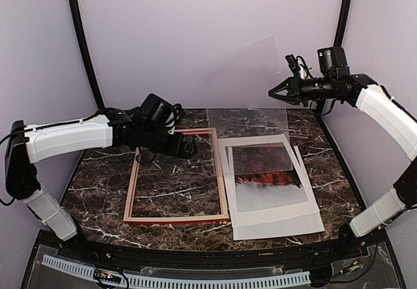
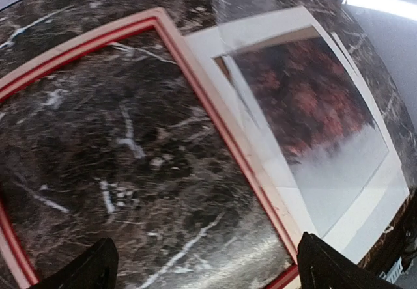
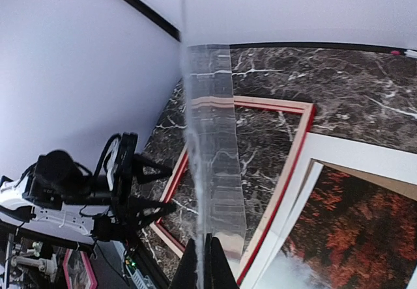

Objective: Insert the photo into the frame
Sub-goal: Move the photo frame to the frame body.

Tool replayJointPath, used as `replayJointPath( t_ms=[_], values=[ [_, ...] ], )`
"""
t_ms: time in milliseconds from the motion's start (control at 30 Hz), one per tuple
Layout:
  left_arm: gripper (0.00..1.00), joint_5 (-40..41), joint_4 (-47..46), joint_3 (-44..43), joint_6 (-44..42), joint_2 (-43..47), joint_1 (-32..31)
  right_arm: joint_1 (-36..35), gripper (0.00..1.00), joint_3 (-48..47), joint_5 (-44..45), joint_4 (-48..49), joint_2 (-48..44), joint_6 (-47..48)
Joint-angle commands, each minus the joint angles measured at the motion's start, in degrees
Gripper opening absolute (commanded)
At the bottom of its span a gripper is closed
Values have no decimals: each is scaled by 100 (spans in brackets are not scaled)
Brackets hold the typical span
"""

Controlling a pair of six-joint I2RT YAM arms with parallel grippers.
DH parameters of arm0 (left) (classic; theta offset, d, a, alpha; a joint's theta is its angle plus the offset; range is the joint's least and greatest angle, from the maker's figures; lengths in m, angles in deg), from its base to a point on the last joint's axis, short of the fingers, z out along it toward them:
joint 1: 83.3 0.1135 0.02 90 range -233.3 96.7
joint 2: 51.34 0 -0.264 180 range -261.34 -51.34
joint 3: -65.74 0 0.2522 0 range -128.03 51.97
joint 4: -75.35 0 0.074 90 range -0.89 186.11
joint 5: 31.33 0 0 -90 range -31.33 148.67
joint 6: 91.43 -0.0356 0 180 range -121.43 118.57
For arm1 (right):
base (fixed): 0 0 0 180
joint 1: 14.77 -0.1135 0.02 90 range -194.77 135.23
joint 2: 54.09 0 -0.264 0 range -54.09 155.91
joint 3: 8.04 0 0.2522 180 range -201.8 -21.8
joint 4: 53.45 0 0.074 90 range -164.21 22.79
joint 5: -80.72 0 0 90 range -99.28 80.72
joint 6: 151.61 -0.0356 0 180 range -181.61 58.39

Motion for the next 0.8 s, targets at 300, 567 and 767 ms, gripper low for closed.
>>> replayJointPath(
  t_ms=[300, 567, 767],
  values=[
    [99, 1248, 803, 1074, -445, 2545, 3083, -2724, 0, -1607, 768, 1713, 1882, -1564],
    [99, 1930, 1150, 975, -974, 2934, 3667, -3419, 0, -1686, 1006, 3339, 3349, -2814],
    [99, 1350, 932, 1036, -1091, 2329, 3673, -3289, 0, -920, 1532, 3869, 3839, -3154]
  ],
)
